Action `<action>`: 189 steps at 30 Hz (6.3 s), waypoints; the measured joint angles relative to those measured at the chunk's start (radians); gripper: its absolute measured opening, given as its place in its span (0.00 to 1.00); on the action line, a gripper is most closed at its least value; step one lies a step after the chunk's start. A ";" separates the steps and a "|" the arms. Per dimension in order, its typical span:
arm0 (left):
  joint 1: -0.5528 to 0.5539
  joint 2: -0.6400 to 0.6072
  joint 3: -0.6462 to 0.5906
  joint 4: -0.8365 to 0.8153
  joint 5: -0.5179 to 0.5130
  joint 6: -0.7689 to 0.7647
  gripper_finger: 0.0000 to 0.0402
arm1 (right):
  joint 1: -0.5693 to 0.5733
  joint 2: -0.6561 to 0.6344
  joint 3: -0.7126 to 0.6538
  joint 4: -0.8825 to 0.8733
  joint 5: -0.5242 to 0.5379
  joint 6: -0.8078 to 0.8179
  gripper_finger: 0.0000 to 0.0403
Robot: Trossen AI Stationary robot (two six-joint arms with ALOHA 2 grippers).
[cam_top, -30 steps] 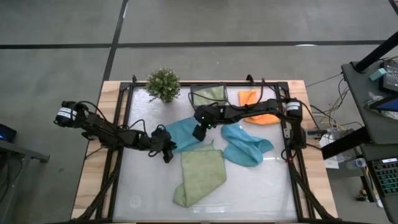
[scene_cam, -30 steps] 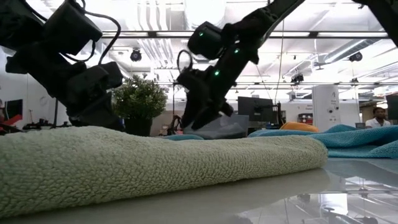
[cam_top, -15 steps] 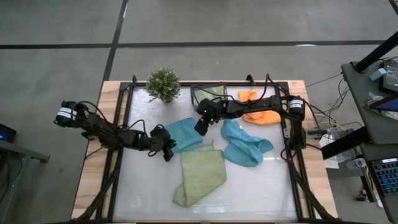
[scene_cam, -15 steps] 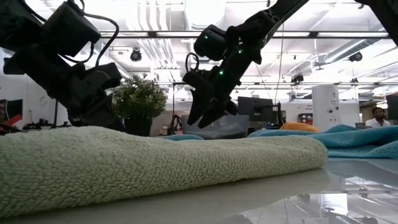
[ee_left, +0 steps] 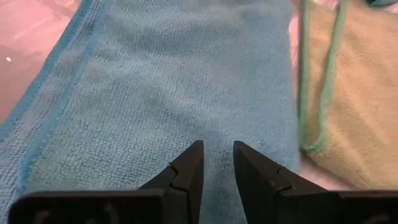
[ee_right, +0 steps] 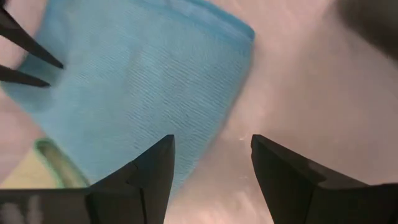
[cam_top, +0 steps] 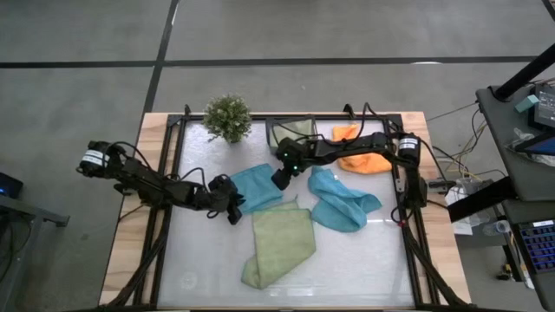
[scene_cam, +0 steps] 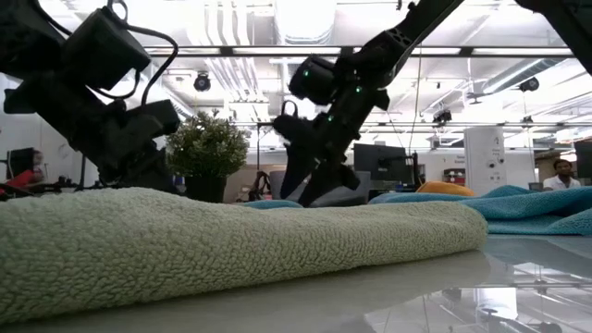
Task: Fold microfiber towels
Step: Fold the left blue towel
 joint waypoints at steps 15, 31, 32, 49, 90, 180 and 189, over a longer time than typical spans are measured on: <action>0.000 0.051 0.001 0.025 -0.010 0.000 0.18 | 0.019 0.068 -0.002 0.148 -0.065 0.052 0.50; 0.000 0.053 0.001 0.034 -0.018 0.023 0.18 | -0.003 0.030 -0.002 0.114 -0.085 0.038 0.50; 0.000 0.053 0.001 0.034 -0.019 0.023 0.18 | -0.001 0.030 -0.002 0.112 -0.086 0.038 0.50; 0.000 0.053 0.010 0.053 -0.036 0.023 0.18 | 0.052 0.033 -0.002 0.131 -0.043 -0.024 0.13; -0.001 0.012 0.005 -0.091 -0.010 -0.023 0.18 | 0.036 -0.038 -0.100 0.116 0.004 0.110 0.58; 0.001 0.110 -0.005 0.074 -0.138 0.164 0.18 | 0.108 0.038 0.259 -0.226 0.291 -0.108 0.02; 0.003 0.178 -0.004 0.166 -0.168 0.166 0.18 | 0.158 0.186 0.465 -0.355 0.291 -0.136 0.02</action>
